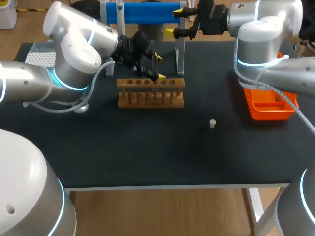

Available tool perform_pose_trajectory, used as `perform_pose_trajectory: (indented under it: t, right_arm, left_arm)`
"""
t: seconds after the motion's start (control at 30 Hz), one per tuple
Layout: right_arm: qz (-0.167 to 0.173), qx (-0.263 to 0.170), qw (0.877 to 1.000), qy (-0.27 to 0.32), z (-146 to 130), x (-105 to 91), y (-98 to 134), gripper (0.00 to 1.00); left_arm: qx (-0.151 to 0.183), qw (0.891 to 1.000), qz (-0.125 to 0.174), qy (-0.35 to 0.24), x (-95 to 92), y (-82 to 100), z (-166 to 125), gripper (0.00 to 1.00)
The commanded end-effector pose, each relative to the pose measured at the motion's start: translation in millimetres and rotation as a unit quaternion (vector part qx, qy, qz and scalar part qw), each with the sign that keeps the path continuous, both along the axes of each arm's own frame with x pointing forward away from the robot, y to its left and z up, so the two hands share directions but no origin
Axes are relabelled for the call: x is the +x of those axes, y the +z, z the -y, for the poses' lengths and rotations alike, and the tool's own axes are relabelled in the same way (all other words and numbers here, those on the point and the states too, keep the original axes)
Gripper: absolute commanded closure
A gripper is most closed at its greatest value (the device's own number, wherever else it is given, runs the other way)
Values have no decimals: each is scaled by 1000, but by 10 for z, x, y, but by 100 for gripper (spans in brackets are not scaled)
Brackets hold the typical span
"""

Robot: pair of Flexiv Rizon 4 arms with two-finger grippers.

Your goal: Invert the test tube, pick up the pipette, mount the tip to pipette, aspirate from beaker and dispense into the tube, eject the tip, return the pipette, and cap with the stopper.

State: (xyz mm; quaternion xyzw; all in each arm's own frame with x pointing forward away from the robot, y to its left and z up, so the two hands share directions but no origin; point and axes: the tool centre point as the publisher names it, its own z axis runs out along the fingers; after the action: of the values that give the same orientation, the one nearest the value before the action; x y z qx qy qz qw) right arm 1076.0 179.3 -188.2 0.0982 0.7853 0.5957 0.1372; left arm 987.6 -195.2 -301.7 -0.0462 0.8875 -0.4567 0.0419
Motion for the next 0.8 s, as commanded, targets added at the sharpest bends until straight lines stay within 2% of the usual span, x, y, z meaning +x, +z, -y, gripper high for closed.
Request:
perform_pose_trajectory:
  t: [0.03,0.67,0.8]
  right_arm:
    - [2,1,1000,-2,-1,-12,-6,0]
    - [2,1,1000,-2,-1,-12,-6,0]
    - [-2,-10,1000,-6,308,-197,-24,0]
  left_arm:
    - [2,1000,-1,-1,10,0,5,0]
    - [2,1000,-1,-1,10,0,5,0]
    - [2,1000,-1,-1,10,0,5,0]
